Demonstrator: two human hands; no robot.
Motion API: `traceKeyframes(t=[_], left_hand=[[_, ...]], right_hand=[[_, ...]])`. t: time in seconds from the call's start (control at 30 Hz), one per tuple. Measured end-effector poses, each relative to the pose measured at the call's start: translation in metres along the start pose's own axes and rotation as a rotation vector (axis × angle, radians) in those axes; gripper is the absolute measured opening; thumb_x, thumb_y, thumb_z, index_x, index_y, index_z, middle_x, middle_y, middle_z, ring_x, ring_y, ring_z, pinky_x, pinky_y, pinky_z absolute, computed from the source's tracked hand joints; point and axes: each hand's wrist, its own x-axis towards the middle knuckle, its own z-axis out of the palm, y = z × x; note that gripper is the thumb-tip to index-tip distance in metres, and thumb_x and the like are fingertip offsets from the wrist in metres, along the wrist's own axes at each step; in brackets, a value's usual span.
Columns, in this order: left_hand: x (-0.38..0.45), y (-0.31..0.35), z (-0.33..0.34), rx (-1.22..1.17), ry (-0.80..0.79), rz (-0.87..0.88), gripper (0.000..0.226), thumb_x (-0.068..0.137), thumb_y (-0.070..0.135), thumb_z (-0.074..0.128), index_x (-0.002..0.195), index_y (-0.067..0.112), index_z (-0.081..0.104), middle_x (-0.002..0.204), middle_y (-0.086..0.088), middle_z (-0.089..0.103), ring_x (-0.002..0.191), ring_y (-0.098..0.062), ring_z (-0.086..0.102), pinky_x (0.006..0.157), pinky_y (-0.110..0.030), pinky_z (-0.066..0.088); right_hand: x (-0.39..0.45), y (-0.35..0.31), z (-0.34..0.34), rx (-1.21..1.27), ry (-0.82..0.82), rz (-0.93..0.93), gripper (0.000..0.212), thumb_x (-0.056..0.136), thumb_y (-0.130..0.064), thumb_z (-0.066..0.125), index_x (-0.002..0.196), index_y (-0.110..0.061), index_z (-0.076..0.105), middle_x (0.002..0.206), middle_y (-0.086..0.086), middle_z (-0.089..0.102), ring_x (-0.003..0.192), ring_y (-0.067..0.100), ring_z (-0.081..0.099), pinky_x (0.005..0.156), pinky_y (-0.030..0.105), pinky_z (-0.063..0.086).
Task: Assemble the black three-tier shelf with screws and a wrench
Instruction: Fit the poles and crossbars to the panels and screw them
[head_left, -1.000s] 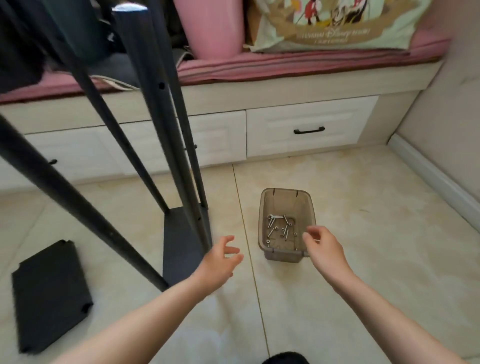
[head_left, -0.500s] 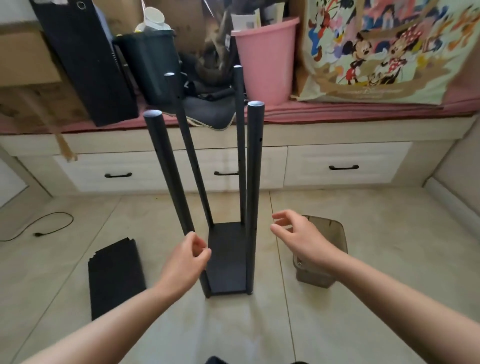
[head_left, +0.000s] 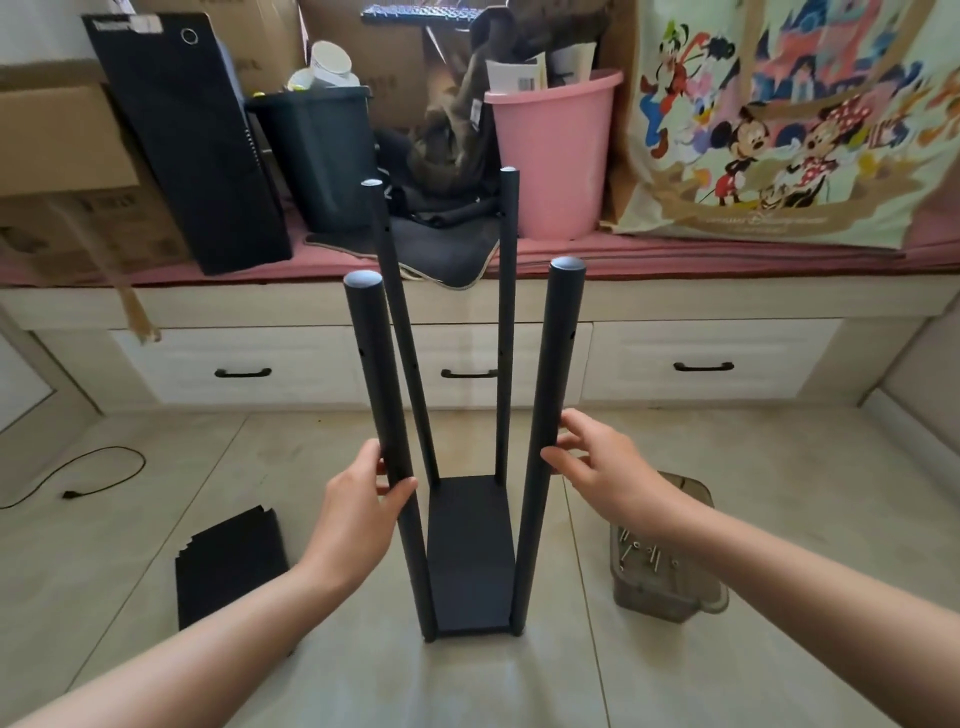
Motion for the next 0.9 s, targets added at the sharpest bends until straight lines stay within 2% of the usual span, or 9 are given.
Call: traceKeyframes(t=[0.13, 0.23, 0.4, 0.53, 0.67, 0.77, 0.83, 0.9], left_hand=[[0.010, -0.008, -0.008, -0.021, 0.007, -0.014, 0.025, 0.099, 0.015, 0.062, 0.115, 0.029, 0.050, 0.100, 0.015, 0.059, 0.087, 0.002, 0.059, 0.063, -0.009, 0.043], [0.020, -0.015, -0.020, -0.010, 0.006, -0.011, 0.022, 0.099, 0.014, 0.061, 0.118, 0.023, 0.054, 0.102, 0.010, 0.061, 0.087, -0.001, 0.061, 0.065, -0.011, 0.045], [0.039, -0.027, -0.047, -0.005, -0.005, -0.034, 0.032, 0.100, 0.012, 0.060, 0.131, 0.016, 0.055, 0.116, -0.001, 0.062, 0.096, -0.016, 0.064, 0.084, -0.028, 0.054], [0.048, -0.042, -0.062, -0.024, 0.036, -0.051, 0.039, 0.100, 0.011, 0.059, 0.138, 0.015, 0.053, 0.119, 0.000, 0.062, 0.096, -0.013, 0.062, 0.079, -0.022, 0.049], [0.047, -0.053, -0.069, -0.062, 0.073, -0.055, 0.041, 0.101, 0.008, 0.058, 0.140, 0.015, 0.053, 0.120, 0.000, 0.063, 0.094, -0.002, 0.060, 0.075, -0.013, 0.044], [0.044, -0.058, -0.071, -0.108, 0.079, -0.073, 0.042, 0.101, 0.006, 0.056, 0.142, 0.011, 0.052, 0.120, 0.000, 0.063, 0.112, -0.015, 0.061, 0.088, -0.020, 0.048], [0.040, -0.059, -0.074, -0.127, 0.083, -0.091, 0.045, 0.100, 0.002, 0.055, 0.144, 0.009, 0.050, 0.119, 0.001, 0.063, 0.122, -0.022, 0.058, 0.089, -0.020, 0.048], [0.037, -0.059, -0.079, -0.133, 0.069, -0.113, 0.056, 0.099, -0.003, 0.054, 0.152, 0.010, 0.040, 0.132, -0.003, 0.061, 0.131, -0.024, 0.054, 0.094, -0.024, 0.051]], right_hand=[[-0.004, -0.006, 0.004, -0.003, -0.055, -0.033, 0.026, 0.099, -0.024, 0.057, 0.107, -0.047, 0.051, 0.104, -0.012, 0.067, 0.099, 0.006, 0.067, 0.091, 0.035, 0.056], [-0.006, -0.016, 0.014, 0.036, -0.110, -0.031, 0.025, 0.096, -0.022, 0.061, 0.106, -0.045, 0.057, 0.098, -0.012, 0.069, 0.094, 0.004, 0.067, 0.084, 0.033, 0.059], [-0.010, -0.038, 0.043, 0.091, -0.180, -0.007, 0.023, 0.092, -0.024, 0.068, 0.099, -0.045, 0.061, 0.089, -0.012, 0.074, 0.086, 0.002, 0.070, 0.073, 0.024, 0.059], [-0.002, -0.060, 0.068, 0.071, -0.181, 0.008, 0.011, 0.091, -0.027, 0.069, 0.101, -0.027, 0.065, 0.087, -0.004, 0.076, 0.081, 0.007, 0.071, 0.082, 0.038, 0.060], [-0.003, -0.076, 0.090, 0.068, -0.205, 0.002, 0.010, 0.090, -0.034, 0.069, 0.096, -0.029, 0.063, 0.089, -0.001, 0.076, 0.084, 0.008, 0.072, 0.087, 0.040, 0.059], [-0.002, -0.084, 0.100, 0.095, -0.222, 0.007, 0.008, 0.092, -0.036, 0.067, 0.096, -0.031, 0.061, 0.093, 0.000, 0.075, 0.087, 0.009, 0.072, 0.088, 0.039, 0.058], [-0.001, -0.084, 0.102, 0.181, -0.245, 0.045, 0.011, 0.094, -0.034, 0.064, 0.103, -0.028, 0.063, 0.096, 0.001, 0.075, 0.089, 0.011, 0.072, 0.088, 0.036, 0.059], [0.001, -0.081, 0.100, 0.286, -0.268, 0.096, 0.016, 0.095, -0.030, 0.063, 0.109, -0.023, 0.064, 0.099, 0.002, 0.075, 0.092, 0.009, 0.073, 0.087, 0.033, 0.059]])
